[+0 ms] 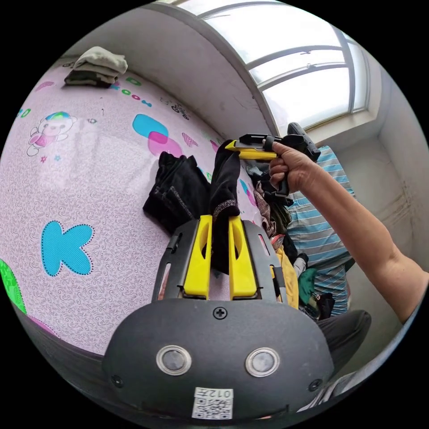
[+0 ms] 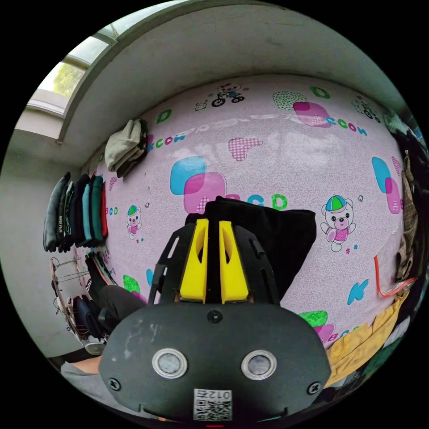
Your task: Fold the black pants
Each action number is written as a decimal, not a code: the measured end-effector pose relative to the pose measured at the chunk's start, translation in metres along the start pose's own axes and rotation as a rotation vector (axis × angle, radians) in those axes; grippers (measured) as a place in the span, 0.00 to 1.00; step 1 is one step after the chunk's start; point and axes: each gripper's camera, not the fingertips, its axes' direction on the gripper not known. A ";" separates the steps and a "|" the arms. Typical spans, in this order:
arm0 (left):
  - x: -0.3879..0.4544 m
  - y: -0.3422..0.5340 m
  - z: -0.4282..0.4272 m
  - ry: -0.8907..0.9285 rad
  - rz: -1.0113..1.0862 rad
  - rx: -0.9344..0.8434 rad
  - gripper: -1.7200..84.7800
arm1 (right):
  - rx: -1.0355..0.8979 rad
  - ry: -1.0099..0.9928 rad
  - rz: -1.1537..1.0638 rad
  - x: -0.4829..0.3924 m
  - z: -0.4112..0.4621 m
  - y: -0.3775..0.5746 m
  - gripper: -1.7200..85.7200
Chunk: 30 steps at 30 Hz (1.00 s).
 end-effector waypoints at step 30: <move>-0.054 -0.093 -0.054 -0.151 0.061 0.109 0.13 | -0.048 0.001 -0.151 -0.119 0.044 -0.023 0.07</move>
